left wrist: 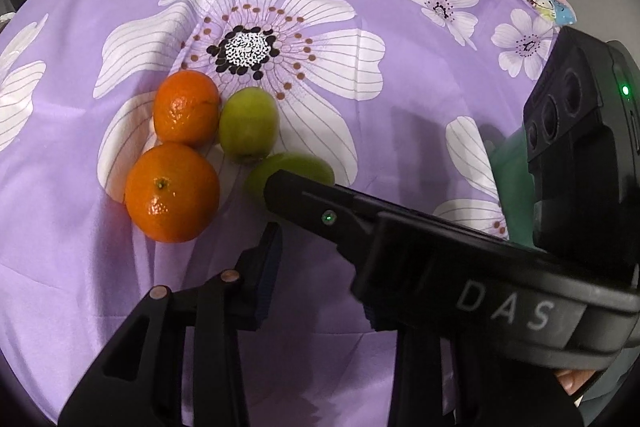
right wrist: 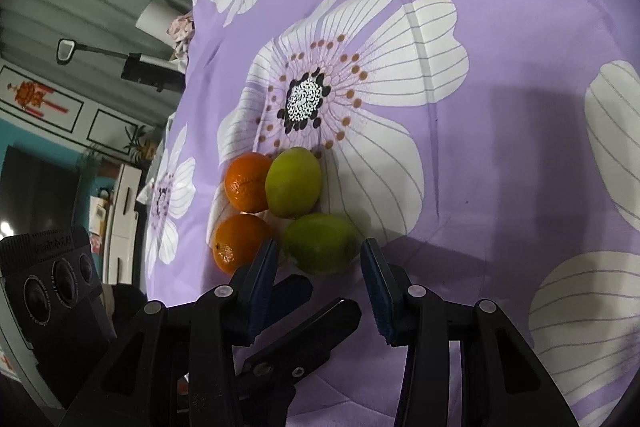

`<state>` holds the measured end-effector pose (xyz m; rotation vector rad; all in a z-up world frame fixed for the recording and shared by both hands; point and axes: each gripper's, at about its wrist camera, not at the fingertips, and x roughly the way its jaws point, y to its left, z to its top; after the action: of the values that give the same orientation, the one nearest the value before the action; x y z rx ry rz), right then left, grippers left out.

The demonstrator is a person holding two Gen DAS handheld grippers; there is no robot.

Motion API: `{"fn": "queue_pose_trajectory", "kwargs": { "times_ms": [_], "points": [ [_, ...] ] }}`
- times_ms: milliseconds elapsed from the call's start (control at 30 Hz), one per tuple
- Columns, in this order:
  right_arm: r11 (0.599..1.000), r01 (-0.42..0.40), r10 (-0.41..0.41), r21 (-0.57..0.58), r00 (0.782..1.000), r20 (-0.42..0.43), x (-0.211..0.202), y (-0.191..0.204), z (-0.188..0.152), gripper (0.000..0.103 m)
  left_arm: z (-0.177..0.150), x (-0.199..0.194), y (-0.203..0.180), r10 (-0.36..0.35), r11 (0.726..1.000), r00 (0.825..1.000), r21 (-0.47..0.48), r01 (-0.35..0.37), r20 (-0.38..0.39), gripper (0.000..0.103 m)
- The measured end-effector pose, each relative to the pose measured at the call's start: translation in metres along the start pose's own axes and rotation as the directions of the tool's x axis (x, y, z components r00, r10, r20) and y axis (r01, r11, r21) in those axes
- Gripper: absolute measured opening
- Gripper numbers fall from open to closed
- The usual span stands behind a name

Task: Organize fruits
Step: 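Close the right gripper on a green apple beside the oranges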

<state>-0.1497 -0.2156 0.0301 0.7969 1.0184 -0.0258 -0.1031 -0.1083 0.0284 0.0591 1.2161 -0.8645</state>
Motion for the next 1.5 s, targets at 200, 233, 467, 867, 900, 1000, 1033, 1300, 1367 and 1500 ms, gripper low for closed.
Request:
{"fn": "queue_pose_trajectory", "kwargs": {
  "times_ms": [200,233,467,867,900,1000,1033,1300,1367,1500],
  "points": [
    [1.000,0.015,-0.015,-0.023,1.000,0.005,0.002,0.001,-0.001,0.040,0.000,0.002,-0.002,-0.002,1.000,1.000,0.001,0.002,-0.001,0.025],
    [1.000,0.016,-0.016,-0.026,1.000,0.006,0.002,0.001,-0.001,0.040,0.000,0.002,-0.002,-0.005,1.000,1.000,0.007,0.005,0.001,0.022],
    [0.997,0.046,-0.044,-0.058,0.998,0.034,-0.004,0.005,-0.004,0.036,0.002,-0.002,-0.011,-0.012,0.998,0.999,0.058,0.010,0.041,0.016],
    [0.998,0.050,-0.048,-0.044,0.998,0.034,-0.009,0.003,-0.001,0.028,0.004,-0.007,-0.007,-0.069,0.996,0.997,0.060,0.067,0.020,0.016],
    [0.997,0.061,-0.060,-0.037,0.998,0.036,-0.010,0.001,0.000,0.028,0.004,-0.009,-0.005,-0.074,0.996,0.997,0.053,0.073,0.016,0.018],
    [0.999,0.051,-0.051,-0.008,0.997,0.050,-0.018,-0.004,0.002,0.028,0.007,-0.018,0.007,-0.070,0.997,0.997,0.017,0.069,0.033,0.019],
    [0.999,0.041,-0.041,0.003,0.998,0.056,-0.020,-0.006,0.003,0.028,0.008,-0.021,0.010,-0.075,0.997,0.996,0.003,0.075,0.038,0.019],
    [0.999,-0.003,0.001,0.033,0.998,0.062,-0.019,-0.008,0.010,0.039,0.009,-0.023,0.021,-0.116,0.991,0.993,-0.056,0.118,0.035,0.031],
    [1.000,-0.009,0.007,0.028,0.998,0.067,-0.016,-0.006,0.012,0.039,0.008,-0.022,0.020,-0.114,0.992,0.993,-0.055,0.116,0.035,0.033],
    [1.000,-0.003,0.003,-0.012,0.997,0.075,-0.008,0.001,0.017,0.039,0.008,-0.018,0.019,-0.087,0.994,0.995,-0.065,0.090,0.054,0.039]
  ]
}}
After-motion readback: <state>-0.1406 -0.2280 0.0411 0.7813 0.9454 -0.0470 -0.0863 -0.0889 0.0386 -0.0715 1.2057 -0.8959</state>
